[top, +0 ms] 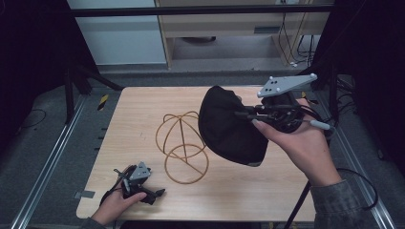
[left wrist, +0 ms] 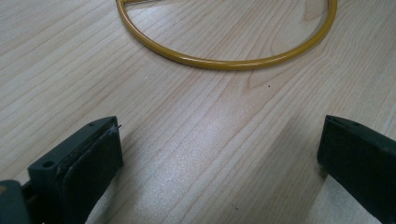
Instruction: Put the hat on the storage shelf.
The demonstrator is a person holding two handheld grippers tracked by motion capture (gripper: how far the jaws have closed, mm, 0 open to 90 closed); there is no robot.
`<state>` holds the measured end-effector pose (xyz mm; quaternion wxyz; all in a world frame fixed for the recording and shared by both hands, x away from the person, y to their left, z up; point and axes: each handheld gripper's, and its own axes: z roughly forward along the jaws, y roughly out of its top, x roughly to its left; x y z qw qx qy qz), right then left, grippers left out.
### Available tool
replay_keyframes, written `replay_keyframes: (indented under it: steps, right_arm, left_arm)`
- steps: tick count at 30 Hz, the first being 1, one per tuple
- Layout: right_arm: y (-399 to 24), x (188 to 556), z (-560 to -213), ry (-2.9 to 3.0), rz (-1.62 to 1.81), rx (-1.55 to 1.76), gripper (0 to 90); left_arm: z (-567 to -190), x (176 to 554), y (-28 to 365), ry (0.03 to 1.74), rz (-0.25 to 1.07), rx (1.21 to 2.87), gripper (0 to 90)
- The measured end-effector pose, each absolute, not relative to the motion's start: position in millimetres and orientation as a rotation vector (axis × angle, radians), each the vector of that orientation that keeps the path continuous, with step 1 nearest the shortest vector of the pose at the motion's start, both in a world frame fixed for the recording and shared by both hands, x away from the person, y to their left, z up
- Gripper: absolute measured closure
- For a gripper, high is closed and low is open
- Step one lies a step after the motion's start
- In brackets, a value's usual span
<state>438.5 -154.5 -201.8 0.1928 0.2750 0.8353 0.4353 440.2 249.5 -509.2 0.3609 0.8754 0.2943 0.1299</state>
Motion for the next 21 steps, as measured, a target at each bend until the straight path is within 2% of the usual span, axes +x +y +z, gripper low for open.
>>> replay_keyframes:
  steps: [21]
  right_arm:
    - [-113,457,-196,2.393,1.232,0.700,77.6]
  left_arm:
    - [-509,440,249,0.758,0.335,2.256,0.0]
